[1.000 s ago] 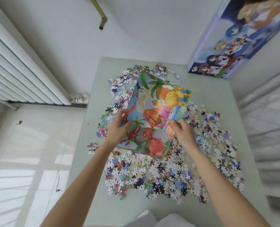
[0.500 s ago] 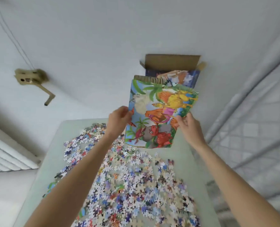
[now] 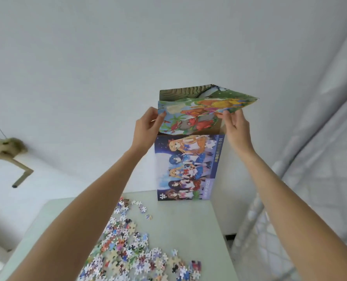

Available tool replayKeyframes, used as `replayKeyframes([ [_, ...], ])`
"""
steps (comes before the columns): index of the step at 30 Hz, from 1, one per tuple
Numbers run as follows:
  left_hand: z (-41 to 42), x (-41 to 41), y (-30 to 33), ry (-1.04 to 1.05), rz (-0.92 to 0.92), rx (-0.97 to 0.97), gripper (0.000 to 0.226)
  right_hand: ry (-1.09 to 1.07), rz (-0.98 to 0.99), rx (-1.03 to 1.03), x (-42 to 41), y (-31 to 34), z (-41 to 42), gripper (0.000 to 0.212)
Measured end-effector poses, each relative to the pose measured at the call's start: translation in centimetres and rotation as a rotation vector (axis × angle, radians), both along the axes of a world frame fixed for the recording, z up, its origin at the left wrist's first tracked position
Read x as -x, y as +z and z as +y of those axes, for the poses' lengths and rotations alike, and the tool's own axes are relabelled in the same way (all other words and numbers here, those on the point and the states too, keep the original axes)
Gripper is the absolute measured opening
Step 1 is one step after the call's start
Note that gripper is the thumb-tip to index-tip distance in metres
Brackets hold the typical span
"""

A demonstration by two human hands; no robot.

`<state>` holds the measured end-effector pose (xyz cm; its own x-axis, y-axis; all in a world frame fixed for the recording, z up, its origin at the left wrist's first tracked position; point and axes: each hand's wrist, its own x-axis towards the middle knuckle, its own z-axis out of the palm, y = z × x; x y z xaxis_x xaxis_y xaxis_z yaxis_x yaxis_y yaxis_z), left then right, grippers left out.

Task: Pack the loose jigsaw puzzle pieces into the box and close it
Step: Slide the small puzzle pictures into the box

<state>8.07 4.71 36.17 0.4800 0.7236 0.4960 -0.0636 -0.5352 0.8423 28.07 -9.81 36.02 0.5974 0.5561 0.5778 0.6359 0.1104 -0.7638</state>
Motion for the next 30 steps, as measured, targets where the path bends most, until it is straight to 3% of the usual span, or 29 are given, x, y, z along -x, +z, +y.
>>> replayKeyframes([
  [8,1.8,-2.4,-0.1,0.064,-0.092,-0.023,0.024,-0.016,-0.064,0.022,-1.3,-1.5,1.3,0.025],
  [10,2.5,-3.0,-0.6,0.067,-0.044,0.002,0.021,-0.019,-0.072,0.059,-1.8,-1.8,1.7,0.027],
  [13,3.6,-3.7,-2.6,0.115,0.120,-0.002,0.025,-0.088,-0.080,0.164,-2.6,-2.6,2.5,0.029],
  [19,6.2,-5.2,-4.8,0.338,0.573,-0.340,0.036,-0.277,-0.128,0.516,-5.5,-4.7,5.4,0.035],
  [23,6.7,-6.0,-5.7,0.407,0.824,-0.476,0.037,-0.356,-0.192,0.630,-6.4,-5.4,6.6,0.032],
  [26,6.9,-6.1,-6.4,0.423,0.789,-0.469,0.030,-0.377,-0.234,0.620,-6.6,-5.4,6.9,0.033],
  [30,6.8,-6.0,-6.6,0.417,0.532,-0.388,0.015,-0.333,-0.138,0.477,-6.4,-5.4,6.7,0.029],
])
